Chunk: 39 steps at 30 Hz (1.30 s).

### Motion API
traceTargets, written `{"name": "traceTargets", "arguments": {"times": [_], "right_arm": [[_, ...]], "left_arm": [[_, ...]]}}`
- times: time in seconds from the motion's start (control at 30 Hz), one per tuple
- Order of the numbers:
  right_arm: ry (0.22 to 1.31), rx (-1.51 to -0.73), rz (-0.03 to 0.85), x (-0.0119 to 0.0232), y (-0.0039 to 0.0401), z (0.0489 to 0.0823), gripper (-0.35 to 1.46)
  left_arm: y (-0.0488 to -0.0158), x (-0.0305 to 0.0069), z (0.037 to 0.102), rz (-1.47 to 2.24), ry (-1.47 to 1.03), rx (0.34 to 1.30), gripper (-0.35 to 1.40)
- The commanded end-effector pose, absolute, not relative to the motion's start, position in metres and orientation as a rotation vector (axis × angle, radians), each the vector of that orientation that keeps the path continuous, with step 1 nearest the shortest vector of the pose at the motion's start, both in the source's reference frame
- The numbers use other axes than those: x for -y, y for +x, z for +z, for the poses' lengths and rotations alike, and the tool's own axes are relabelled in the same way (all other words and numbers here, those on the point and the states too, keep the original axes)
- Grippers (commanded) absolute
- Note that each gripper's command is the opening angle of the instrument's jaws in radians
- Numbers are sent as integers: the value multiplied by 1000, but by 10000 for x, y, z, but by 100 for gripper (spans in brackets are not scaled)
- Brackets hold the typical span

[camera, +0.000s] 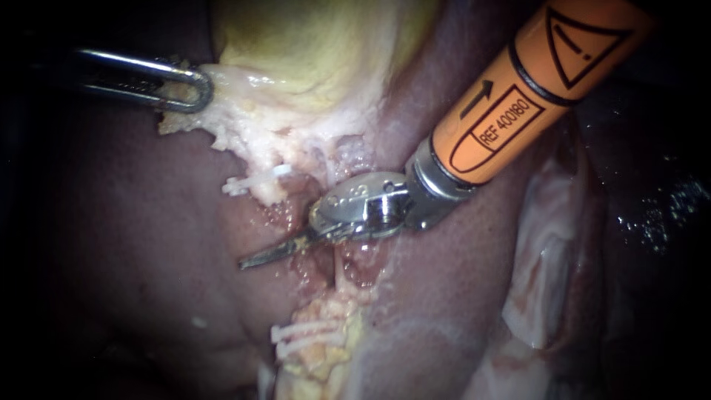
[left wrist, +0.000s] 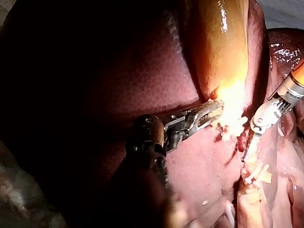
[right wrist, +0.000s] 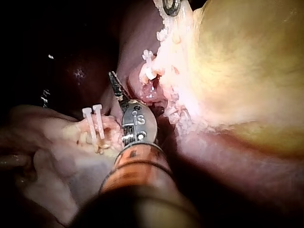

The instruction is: Go back from the cut left tube

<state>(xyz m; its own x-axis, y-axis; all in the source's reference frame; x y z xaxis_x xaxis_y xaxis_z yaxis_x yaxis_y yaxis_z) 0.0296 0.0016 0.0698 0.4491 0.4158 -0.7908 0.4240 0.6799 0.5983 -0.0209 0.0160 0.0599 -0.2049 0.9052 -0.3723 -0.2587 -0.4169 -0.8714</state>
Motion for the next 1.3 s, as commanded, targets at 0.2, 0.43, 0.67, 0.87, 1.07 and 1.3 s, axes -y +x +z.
{"name": "traceTargets", "arguments": {"times": [0.2,0.43,0.67,0.87,1.07,1.3], "right_arm": [[946,-1134,-4,-15,301,699,74],[943,-1161,53,-15,309,698,131],[925,-1162,62,-12,298,697,135],[656,-1155,261,-1,256,693,143],[382,-1109,267,4,207,694,143],[263,-1014,200,2,149,696,145]], "left_arm": [[-209,-160,599,1748,-1185,859,-35],[-209,-160,599,1748,-1185,859,-35],[-208,-160,599,1748,-1186,860,-35],[-207,-160,599,1748,-1186,860,-35],[-207,-161,599,1748,-1186,861,-35],[-207,-161,599,1748,-1186,861,-35]]}}
